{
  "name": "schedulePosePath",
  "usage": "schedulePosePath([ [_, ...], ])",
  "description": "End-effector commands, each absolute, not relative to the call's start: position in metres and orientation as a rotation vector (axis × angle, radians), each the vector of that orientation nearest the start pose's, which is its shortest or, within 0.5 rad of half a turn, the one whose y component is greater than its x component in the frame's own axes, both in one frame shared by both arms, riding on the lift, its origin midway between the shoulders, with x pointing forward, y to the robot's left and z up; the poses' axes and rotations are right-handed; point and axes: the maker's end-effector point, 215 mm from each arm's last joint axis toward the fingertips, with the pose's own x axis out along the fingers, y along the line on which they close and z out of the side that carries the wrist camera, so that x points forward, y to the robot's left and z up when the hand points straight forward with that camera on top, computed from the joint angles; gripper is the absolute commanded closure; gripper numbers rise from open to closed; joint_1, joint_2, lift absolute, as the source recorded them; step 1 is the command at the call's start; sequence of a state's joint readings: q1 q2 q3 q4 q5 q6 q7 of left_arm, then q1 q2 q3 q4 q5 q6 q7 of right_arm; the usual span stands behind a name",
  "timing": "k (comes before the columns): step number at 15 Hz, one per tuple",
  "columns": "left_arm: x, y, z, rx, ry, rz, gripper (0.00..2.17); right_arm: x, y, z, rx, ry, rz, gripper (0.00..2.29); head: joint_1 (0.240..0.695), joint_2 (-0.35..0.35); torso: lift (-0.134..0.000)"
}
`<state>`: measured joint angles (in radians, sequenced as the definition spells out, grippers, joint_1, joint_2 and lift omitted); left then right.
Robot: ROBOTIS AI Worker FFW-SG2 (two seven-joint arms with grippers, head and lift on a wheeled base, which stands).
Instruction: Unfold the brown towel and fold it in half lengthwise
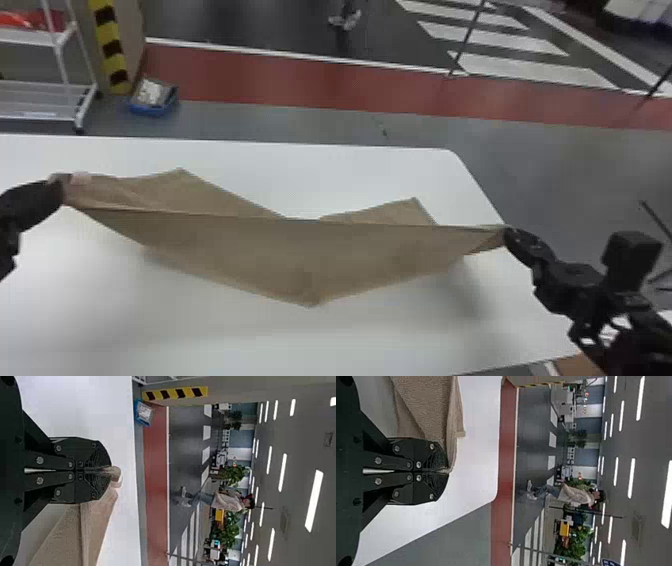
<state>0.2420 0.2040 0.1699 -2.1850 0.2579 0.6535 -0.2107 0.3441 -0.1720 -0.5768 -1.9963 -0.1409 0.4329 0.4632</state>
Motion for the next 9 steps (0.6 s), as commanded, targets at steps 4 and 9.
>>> schedulePosePath([
  [4, 0.539, 0.289, -0.291, -0.029, 0.240, -0.141, 1.56, 0.530, -0.407, -0.331, -0.101, 0.252, 0.063, 1.29, 0.695, -0.183, -0.125],
  [9, 0.643, 0.330, -0.277, -0.074, 0.264, -0.059, 1.56, 0.654, -0.369, -0.233, -0.186, -0.055, 0.120, 1.29, 0.650, -0.080, -0.125],
])
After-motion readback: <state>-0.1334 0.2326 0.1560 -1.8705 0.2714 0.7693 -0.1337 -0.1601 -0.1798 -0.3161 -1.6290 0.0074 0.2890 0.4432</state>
